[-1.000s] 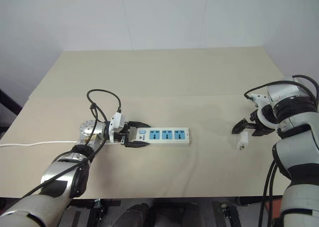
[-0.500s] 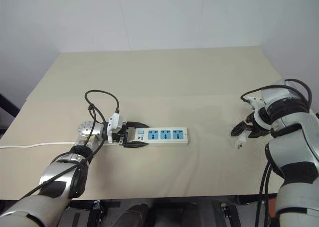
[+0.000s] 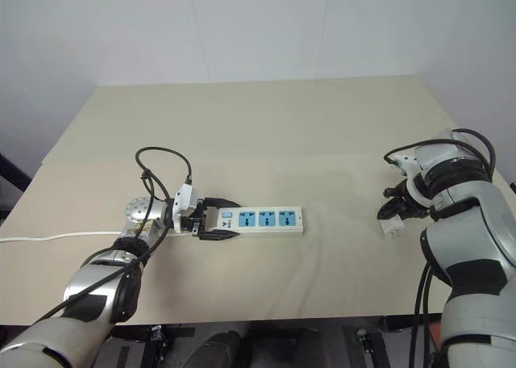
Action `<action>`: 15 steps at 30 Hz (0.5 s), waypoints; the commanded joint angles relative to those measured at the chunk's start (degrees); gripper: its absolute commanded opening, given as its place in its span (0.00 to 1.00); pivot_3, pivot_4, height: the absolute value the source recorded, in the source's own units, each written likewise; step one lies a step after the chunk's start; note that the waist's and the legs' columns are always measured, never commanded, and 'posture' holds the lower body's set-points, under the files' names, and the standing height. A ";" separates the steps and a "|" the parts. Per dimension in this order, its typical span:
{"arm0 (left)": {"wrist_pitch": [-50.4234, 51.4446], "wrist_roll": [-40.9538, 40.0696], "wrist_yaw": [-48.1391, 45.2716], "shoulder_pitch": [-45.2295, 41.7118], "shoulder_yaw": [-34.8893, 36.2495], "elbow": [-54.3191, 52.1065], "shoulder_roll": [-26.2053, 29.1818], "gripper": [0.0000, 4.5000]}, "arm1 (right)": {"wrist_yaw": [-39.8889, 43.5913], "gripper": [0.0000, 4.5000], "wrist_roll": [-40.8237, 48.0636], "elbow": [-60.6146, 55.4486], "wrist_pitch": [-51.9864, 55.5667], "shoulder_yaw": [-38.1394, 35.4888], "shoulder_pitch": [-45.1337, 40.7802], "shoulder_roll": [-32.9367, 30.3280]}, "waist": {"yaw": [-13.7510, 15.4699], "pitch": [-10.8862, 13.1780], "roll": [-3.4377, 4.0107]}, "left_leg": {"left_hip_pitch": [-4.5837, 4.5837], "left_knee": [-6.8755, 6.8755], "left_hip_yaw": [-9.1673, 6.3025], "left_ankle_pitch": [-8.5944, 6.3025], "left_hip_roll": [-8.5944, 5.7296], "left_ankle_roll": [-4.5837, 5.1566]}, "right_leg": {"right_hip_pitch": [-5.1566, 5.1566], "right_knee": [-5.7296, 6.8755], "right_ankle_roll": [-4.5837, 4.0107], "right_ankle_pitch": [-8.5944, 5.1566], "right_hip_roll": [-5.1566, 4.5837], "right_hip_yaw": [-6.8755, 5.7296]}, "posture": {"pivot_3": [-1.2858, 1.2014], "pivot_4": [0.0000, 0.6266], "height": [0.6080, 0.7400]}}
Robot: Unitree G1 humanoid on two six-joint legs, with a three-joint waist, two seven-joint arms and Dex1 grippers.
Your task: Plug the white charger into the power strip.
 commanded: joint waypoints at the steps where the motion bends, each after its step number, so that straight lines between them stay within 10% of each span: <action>1: -0.14 2.30 -0.21 1.10 -1.87 0.48 -0.03 0.72 | 4.04 0.25 -1.50 -6.67 0.27 2.04 -1.97 -2.31 | -0.01 0.00 0.00 | 0.00 0.00 0.00 0.00 0.00 0.00 | -0.01 0.01 0.00 0.00 0.00 0.00 | 0.52 0.24 1.00; 15: 2.49 3.02 -0.20 0.45 -4.11 -2.77 1.96 0.72 | 1.61 0.25 10.71 -53.78 10.86 -8.35 7.98 -14.42 | 0.16 -0.05 -0.03 | -0.11 0.01 -0.02 -0.01 0.03 0.01 | -0.12 0.01 0.02 -0.01 0.06 -0.03 | 0.52 0.24 1.00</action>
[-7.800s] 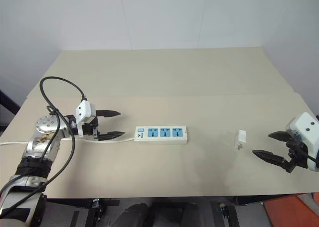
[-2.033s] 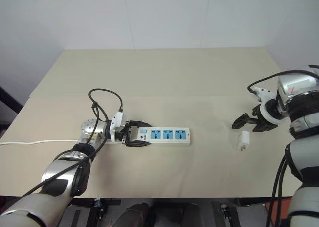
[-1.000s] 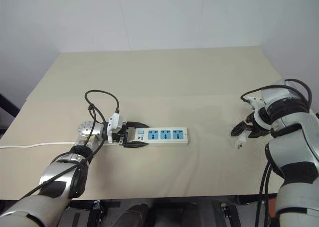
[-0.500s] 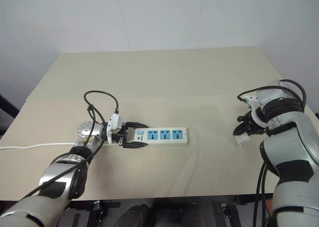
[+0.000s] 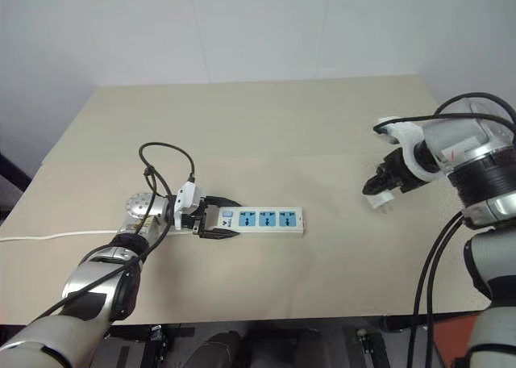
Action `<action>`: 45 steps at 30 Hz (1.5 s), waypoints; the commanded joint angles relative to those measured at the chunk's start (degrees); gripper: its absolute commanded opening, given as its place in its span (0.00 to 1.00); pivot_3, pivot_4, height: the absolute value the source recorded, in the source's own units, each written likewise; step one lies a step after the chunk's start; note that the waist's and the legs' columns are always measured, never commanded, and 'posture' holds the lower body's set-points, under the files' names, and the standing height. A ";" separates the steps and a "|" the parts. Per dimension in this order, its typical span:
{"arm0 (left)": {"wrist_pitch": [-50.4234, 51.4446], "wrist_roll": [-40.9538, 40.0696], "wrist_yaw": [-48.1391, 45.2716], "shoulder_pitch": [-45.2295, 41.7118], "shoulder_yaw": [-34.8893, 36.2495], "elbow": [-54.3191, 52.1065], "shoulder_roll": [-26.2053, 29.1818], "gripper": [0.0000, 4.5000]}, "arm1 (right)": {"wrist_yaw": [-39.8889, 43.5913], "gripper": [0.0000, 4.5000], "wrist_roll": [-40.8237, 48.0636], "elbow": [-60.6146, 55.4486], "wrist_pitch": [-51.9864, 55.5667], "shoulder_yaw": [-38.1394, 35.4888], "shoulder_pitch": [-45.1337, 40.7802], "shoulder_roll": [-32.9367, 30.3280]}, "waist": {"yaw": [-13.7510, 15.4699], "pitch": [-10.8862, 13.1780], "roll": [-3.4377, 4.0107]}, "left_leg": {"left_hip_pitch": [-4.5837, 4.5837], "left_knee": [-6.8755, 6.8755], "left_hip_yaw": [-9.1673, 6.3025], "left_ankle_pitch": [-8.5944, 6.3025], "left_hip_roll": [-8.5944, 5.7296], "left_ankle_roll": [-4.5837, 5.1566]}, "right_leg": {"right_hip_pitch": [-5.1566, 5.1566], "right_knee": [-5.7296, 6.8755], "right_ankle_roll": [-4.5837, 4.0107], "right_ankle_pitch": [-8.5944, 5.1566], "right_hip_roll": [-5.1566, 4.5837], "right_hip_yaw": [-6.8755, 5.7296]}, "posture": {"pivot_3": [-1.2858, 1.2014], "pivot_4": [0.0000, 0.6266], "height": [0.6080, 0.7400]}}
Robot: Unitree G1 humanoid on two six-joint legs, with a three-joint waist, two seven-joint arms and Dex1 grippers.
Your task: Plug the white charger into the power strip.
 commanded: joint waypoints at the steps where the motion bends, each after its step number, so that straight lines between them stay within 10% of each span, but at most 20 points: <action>1: 1.29 1.47 -0.60 1.52 -1.67 -1.18 1.20 0.72 | -3.78 0.25 2.91 -9.87 1.16 -6.02 2.69 -1.61 | -0.01 0.00 0.00 | -0.01 -0.01 0.00 0.00 -0.01 0.00 | -0.01 -0.01 0.00 0.00 -0.01 0.01 | 0.52 0.24 1.00; 19: 11.44 -1.46 0.93 9.52 -2.52 -15.21 2.98 0.72 | -14.86 0.25 18.63 -21.91 -21.03 -33.39 17.93 17.39 | -0.49 -0.16 -0.30 | 0.11 -0.03 0.01 0.01 0.07 -0.02 | 0.09 0.00 -0.03 0.01 0.04 0.08 | 0.52 0.24 1.00; 45: 21.54 -2.98 6.52 14.77 -6.01 -28.32 3.45 0.72 | -4.45 0.25 22.87 -11.42 -64.43 -32.33 27.56 38.03 | -0.73 -0.19 -0.35 | 0.34 -0.06 -0.02 0.03 0.07 -0.05 | 0.23 0.00 -0.03 0.02 0.11 0.12 | 0.52 0.24 1.00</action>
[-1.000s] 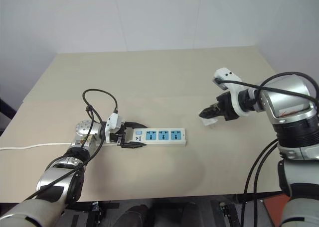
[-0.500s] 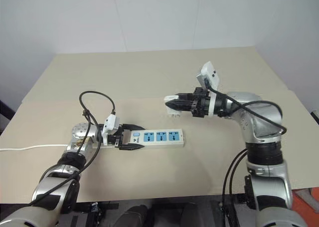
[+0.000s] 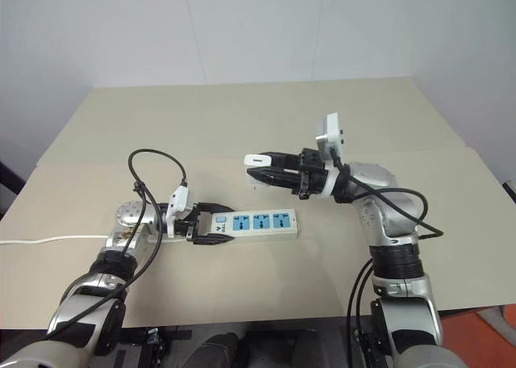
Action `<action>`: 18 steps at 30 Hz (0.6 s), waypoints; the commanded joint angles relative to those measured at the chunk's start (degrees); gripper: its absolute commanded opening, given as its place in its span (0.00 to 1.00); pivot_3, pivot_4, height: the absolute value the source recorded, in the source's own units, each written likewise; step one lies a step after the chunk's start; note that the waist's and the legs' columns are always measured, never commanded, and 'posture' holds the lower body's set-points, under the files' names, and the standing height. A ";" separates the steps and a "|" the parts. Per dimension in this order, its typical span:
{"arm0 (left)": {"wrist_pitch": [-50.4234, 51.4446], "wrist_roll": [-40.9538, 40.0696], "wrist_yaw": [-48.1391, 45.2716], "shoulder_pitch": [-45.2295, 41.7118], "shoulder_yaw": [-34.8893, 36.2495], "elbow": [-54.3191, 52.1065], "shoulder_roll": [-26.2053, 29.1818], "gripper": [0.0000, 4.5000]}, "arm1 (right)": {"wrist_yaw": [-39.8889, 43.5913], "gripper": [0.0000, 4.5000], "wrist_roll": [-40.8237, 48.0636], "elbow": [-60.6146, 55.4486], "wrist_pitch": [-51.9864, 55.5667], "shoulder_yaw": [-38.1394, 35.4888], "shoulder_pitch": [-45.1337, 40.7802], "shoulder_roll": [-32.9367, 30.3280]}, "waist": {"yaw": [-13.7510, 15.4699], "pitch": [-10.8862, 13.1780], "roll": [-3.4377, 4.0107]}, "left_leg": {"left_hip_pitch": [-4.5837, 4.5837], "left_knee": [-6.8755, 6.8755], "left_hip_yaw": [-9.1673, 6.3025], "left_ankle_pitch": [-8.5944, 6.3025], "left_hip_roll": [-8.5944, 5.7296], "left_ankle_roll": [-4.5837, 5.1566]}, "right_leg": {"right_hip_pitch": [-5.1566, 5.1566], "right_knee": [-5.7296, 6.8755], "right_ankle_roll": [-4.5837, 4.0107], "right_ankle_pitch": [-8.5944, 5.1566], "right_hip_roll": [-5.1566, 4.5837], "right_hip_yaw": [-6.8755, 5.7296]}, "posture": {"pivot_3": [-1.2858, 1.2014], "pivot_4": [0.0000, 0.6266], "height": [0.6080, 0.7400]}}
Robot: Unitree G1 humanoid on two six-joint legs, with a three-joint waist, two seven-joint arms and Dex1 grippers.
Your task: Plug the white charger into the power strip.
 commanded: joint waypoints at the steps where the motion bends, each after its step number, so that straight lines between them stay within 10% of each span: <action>1: 2.05 1.13 0.85 1.43 -2.47 -1.60 -0.04 0.72 | 1.47 0.25 -0.46 2.23 -4.85 0.84 -0.63 1.39 | 0.17 0.00 0.00 | 0.01 0.00 -0.01 0.00 0.01 0.00 | 0.00 -0.01 0.00 0.00 0.00 0.00 | 0.52 0.24 1.00; 18: 2.76 0.40 0.43 2.56 -3.57 -4.43 -0.14 0.72 | 7.12 0.25 -3.11 14.18 -19.38 4.82 0.57 8.82 | 0.53 0.00 0.00 | 0.11 -0.05 -0.04 0.00 0.00 -0.01 | -0.05 -0.03 0.00 0.00 0.01 -0.01 | 0.52 0.24 1.00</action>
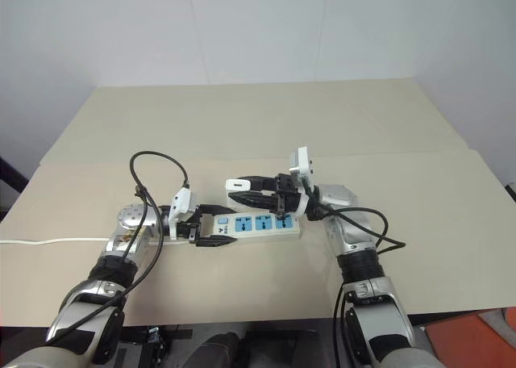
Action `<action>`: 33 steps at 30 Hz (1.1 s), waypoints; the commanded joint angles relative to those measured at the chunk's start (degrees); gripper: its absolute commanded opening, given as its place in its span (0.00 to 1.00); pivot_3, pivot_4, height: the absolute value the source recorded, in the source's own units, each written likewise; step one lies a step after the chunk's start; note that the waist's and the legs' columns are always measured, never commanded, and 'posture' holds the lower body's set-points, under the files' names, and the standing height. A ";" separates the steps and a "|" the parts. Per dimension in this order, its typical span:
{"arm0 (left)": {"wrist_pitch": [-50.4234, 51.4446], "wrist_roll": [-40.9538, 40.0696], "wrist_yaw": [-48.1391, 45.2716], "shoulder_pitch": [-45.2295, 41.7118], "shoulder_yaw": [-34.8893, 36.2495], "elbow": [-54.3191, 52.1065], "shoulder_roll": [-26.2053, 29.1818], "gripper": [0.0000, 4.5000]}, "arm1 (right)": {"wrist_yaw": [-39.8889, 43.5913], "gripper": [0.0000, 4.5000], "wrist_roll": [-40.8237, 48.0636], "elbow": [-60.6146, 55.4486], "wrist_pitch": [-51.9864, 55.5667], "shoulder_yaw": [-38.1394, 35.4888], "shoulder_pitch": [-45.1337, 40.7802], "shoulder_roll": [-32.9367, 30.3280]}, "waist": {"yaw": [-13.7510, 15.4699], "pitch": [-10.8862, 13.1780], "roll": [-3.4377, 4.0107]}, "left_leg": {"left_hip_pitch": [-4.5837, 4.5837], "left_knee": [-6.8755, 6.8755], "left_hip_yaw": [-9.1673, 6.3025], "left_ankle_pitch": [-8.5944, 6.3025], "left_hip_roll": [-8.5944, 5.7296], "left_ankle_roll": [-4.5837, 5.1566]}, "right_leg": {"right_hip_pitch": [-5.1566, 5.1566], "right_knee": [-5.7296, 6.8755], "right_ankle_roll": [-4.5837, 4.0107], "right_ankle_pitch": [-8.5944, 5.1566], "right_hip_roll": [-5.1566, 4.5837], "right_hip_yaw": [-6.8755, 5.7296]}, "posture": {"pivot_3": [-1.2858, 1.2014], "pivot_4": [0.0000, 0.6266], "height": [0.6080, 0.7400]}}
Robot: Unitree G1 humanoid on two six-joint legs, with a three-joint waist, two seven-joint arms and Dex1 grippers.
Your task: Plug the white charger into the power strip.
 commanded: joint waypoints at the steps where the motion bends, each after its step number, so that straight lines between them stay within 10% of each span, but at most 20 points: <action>1: -0.63 0.84 -1.63 0.23 -2.67 0.61 -0.04 0.72 | 1.12 0.25 -0.04 1.25 -2.74 0.14 -0.78 1.06 | 0.00 0.00 0.00 | 0.00 0.00 0.00 0.00 0.00 0.00 | 0.00 0.00 0.00 0.00 0.00 0.00 | 0.52 0.24 1.00; 33: -5.33 1.35 -2.96 -3.17 -3.12 7.87 -0.48 0.72 | 4.22 0.25 -3.78 19.10 -10.66 -0.62 -5.07 3.18 | 0.09 0.00 0.00 | 0.14 -0.04 -0.04 -0.01 0.00 0.01 | 0.03 -0.01 0.00 0.00 0.01 0.00 | 0.52 0.24 1.00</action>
